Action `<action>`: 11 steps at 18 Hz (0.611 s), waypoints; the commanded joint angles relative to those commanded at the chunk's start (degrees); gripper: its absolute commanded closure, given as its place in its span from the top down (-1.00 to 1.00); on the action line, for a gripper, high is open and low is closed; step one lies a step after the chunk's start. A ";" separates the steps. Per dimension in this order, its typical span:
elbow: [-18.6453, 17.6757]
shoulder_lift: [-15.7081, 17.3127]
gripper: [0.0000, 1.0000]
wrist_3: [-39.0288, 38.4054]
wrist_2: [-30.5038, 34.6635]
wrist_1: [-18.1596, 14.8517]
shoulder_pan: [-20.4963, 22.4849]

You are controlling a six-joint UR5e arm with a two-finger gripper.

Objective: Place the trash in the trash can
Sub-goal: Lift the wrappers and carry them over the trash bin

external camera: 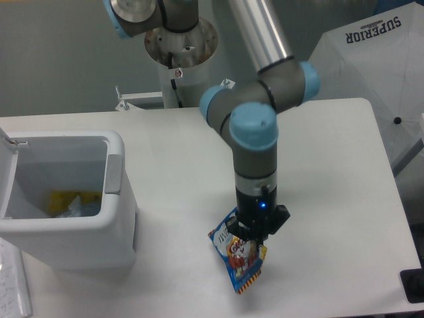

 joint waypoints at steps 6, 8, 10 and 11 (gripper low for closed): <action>4.06 6.77 -0.78 -4.24 -0.96 -0.09 -1.58; 4.06 9.23 -0.77 -6.94 -3.94 -0.09 -2.81; 4.06 11.51 -0.76 -13.44 -5.80 -0.09 -3.16; 3.54 12.83 -0.76 -13.82 -6.06 -0.09 -3.43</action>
